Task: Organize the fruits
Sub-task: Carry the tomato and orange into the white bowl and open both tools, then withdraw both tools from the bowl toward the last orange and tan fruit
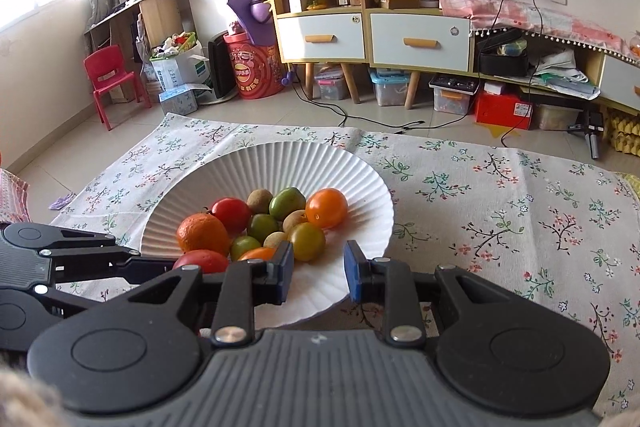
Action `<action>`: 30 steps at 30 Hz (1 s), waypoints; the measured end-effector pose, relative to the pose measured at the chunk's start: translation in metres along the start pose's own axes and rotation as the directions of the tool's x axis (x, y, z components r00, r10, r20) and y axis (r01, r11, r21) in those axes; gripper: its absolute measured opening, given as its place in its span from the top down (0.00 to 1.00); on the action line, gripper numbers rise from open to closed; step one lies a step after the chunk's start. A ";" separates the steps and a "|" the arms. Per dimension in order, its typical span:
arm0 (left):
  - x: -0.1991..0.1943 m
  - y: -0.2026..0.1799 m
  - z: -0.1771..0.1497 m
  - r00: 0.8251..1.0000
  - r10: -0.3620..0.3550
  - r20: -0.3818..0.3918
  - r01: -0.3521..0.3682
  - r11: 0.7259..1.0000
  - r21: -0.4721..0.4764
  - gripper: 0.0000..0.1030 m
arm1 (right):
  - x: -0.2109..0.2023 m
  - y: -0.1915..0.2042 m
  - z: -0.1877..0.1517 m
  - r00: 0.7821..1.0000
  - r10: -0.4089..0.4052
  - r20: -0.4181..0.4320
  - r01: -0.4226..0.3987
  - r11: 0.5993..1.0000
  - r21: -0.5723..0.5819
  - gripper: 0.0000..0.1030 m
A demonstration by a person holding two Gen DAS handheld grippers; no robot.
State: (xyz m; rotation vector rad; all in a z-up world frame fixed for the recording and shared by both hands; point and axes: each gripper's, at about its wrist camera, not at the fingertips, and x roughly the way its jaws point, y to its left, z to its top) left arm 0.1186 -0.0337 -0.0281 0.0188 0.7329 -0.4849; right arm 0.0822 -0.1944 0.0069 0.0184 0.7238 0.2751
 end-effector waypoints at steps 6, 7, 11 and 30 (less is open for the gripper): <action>0.007 0.002 0.003 1.000 -0.011 -0.007 0.011 1.000 -0.017 0.64 | 0.007 -0.006 -0.001 1.000 -0.007 -0.015 0.007 1.000 0.018 0.76; 0.008 0.001 0.004 1.000 -0.009 -0.007 0.009 1.000 -0.014 0.64 | 0.007 -0.006 -0.002 1.000 -0.009 -0.017 0.009 1.000 0.018 0.76; 0.010 -0.002 0.005 1.000 0.003 -0.005 -0.004 1.000 -0.004 0.64 | 0.008 -0.007 -0.001 1.000 -0.011 -0.018 0.011 1.000 0.021 0.74; -0.021 -0.006 0.004 0.999 0.026 0.023 -0.027 0.999 0.032 0.45 | -0.007 0.002 0.000 1.000 0.000 -0.004 0.000 1.000 0.002 0.67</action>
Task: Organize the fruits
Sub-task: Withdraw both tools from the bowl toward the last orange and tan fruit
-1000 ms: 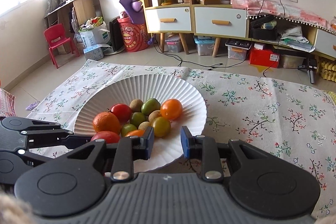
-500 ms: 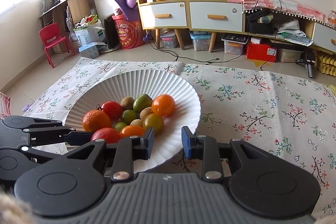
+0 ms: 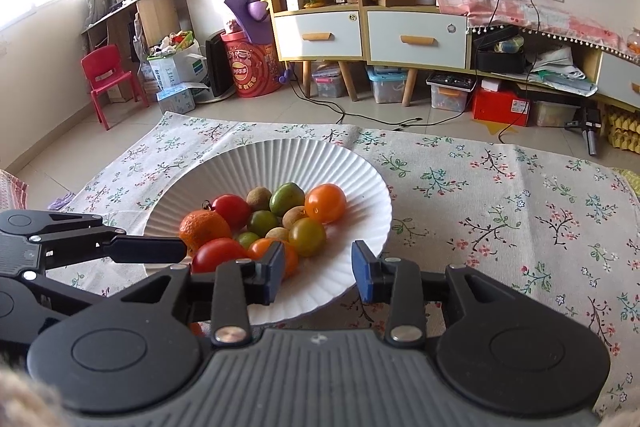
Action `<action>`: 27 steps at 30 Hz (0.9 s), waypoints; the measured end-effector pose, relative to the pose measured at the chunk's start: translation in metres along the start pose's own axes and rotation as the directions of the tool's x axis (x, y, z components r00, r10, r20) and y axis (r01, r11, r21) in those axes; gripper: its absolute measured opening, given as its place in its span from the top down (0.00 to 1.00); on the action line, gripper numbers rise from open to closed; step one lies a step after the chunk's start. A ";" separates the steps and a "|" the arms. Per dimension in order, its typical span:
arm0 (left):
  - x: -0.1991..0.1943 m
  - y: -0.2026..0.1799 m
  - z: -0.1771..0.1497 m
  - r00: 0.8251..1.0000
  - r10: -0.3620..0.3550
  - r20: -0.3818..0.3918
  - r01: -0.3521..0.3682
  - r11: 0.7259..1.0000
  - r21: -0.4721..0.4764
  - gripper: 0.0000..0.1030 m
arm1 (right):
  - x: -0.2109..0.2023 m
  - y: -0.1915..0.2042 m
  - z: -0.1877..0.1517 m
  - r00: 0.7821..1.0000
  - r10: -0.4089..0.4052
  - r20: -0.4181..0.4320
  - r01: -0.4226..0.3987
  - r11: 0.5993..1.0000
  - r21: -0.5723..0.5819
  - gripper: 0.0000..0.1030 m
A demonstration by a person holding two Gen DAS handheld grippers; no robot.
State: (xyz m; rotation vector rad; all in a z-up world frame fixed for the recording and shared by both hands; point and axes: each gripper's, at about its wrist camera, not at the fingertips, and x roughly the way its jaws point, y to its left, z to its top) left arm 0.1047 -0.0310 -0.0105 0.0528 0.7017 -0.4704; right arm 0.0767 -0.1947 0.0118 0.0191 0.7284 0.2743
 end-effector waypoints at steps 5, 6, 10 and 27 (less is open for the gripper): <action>-0.010 0.002 -0.004 1.000 0.009 -0.008 -0.009 1.000 -0.002 0.40 | -0.007 0.007 -0.002 1.000 0.003 0.004 -0.003 1.000 -0.012 0.59; -0.013 0.002 -0.005 1.000 0.011 -0.010 -0.011 1.000 -0.001 0.36 | -0.009 0.008 -0.003 1.000 0.004 0.005 -0.004 1.000 -0.015 0.58; -0.023 0.005 -0.010 1.000 0.018 -0.010 -0.018 1.000 0.004 0.28 | -0.015 0.014 -0.005 1.000 0.007 0.006 -0.006 1.000 -0.028 0.50; -0.038 0.013 -0.036 0.999 0.042 -0.034 -0.042 0.999 -0.012 0.05 | -0.029 0.031 -0.032 1.000 -0.015 -0.022 0.014 0.999 -0.047 0.16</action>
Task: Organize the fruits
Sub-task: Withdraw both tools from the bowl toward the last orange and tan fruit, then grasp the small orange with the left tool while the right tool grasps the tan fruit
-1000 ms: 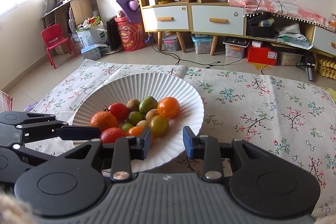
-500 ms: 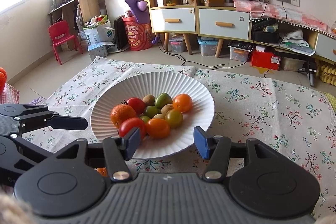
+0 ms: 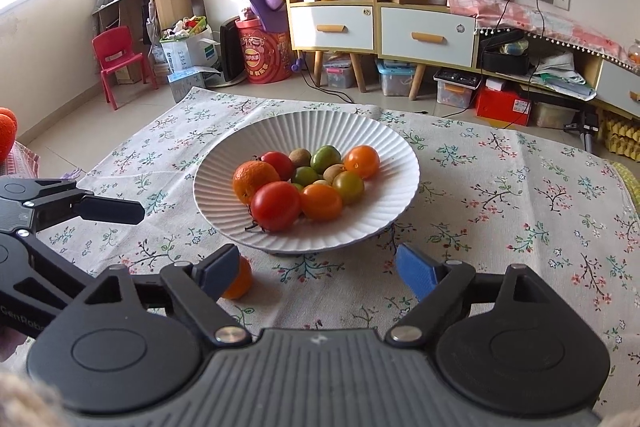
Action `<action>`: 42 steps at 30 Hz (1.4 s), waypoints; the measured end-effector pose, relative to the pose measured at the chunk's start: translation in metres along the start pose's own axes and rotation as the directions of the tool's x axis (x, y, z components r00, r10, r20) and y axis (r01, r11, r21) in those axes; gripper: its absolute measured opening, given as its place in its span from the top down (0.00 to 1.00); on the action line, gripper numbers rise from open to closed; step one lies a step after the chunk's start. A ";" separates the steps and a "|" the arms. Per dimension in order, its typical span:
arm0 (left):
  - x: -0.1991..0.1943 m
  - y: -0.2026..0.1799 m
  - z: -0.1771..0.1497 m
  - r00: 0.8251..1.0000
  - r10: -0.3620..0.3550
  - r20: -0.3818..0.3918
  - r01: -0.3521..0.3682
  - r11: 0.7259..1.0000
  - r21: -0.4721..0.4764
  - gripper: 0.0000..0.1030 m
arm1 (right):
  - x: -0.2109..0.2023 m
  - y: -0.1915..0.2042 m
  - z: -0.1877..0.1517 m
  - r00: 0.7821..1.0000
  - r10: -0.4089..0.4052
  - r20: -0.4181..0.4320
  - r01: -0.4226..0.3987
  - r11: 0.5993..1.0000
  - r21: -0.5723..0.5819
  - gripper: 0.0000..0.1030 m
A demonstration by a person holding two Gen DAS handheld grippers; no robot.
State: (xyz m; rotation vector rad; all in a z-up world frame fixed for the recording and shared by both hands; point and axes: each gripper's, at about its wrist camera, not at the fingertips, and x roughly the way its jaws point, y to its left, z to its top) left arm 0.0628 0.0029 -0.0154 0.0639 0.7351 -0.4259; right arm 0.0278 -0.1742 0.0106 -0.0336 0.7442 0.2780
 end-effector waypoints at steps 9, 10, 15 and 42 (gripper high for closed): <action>0.010 0.004 -0.018 0.999 0.031 -0.008 -0.031 1.000 -0.003 0.04 | 0.006 0.001 -0.016 0.999 -0.034 -0.038 0.034 0.999 0.003 0.08; 0.012 0.004 -0.020 0.999 0.035 -0.007 -0.035 0.999 0.002 0.04 | 0.007 0.001 -0.018 0.998 -0.039 -0.042 0.039 0.999 0.003 0.08; 0.022 0.000 -0.028 0.999 0.043 0.010 -0.044 0.999 0.024 0.04 | 0.011 -0.003 -0.024 0.997 -0.052 -0.054 0.053 0.998 0.020 0.06; 0.038 -0.002 -0.021 1.000 -0.014 0.023 0.014 0.999 0.036 0.67 | 0.026 -0.010 -0.034 0.995 -0.074 -0.064 0.078 0.995 0.061 0.04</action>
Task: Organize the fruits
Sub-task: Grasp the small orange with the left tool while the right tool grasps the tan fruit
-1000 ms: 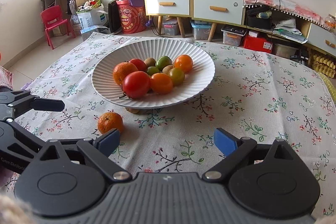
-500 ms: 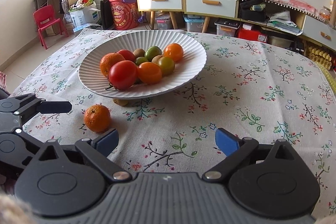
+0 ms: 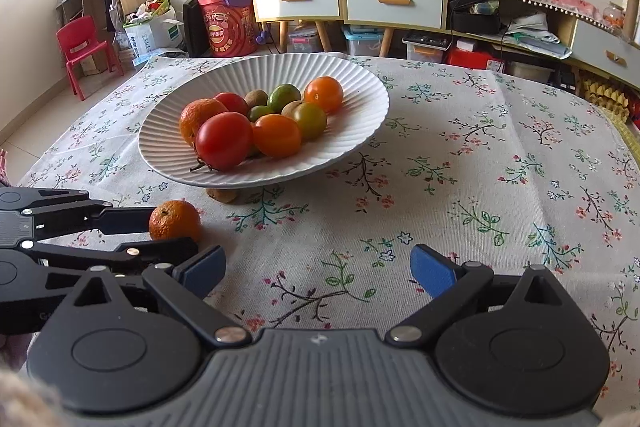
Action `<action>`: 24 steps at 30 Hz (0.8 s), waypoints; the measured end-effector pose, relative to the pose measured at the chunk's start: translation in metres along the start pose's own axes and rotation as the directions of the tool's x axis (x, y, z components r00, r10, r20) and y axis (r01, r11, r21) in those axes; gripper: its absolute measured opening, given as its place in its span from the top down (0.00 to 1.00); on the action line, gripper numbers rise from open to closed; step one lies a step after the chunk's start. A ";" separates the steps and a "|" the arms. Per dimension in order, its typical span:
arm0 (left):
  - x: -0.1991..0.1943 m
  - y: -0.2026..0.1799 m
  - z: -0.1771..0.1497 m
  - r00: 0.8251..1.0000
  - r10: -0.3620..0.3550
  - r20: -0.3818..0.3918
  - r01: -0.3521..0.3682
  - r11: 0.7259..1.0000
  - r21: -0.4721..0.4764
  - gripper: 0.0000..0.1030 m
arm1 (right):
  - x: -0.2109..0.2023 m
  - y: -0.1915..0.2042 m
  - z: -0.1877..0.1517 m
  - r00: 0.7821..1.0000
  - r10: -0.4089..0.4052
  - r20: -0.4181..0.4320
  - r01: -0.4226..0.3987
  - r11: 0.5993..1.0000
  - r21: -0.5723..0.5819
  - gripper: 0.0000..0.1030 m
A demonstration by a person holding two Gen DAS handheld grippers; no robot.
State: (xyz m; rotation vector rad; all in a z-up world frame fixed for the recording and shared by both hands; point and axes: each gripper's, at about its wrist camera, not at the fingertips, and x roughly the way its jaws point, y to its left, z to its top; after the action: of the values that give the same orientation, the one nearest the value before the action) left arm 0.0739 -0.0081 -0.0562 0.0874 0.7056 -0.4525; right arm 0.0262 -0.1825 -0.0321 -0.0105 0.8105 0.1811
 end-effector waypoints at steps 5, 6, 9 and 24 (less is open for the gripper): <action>-0.008 0.013 0.001 0.998 0.050 -0.034 -0.051 0.998 -0.024 0.67 | 0.003 0.007 -0.003 1.000 0.016 0.006 -0.016 1.000 -0.011 0.05; -0.010 0.017 0.001 0.997 0.061 -0.044 -0.062 0.998 -0.031 0.67 | 0.004 0.009 -0.003 1.000 0.021 0.005 -0.021 1.000 -0.011 0.05; -0.015 0.028 0.001 0.994 0.089 -0.064 -0.093 0.994 -0.055 0.67 | 0.008 0.016 -0.003 1.000 0.027 0.014 -0.027 1.000 -0.009 0.08; -0.029 0.048 0.002 0.990 0.120 -0.081 -0.127 0.988 -0.088 0.67 | 0.036 0.060 0.007 0.996 -0.009 0.094 0.010 1.000 -0.014 0.46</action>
State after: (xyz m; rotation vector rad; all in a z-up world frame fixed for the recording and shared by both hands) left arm 0.0760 0.0459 -0.0394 0.0608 0.7896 -0.2989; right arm 0.0459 -0.1168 -0.0494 -0.0190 0.7157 0.1770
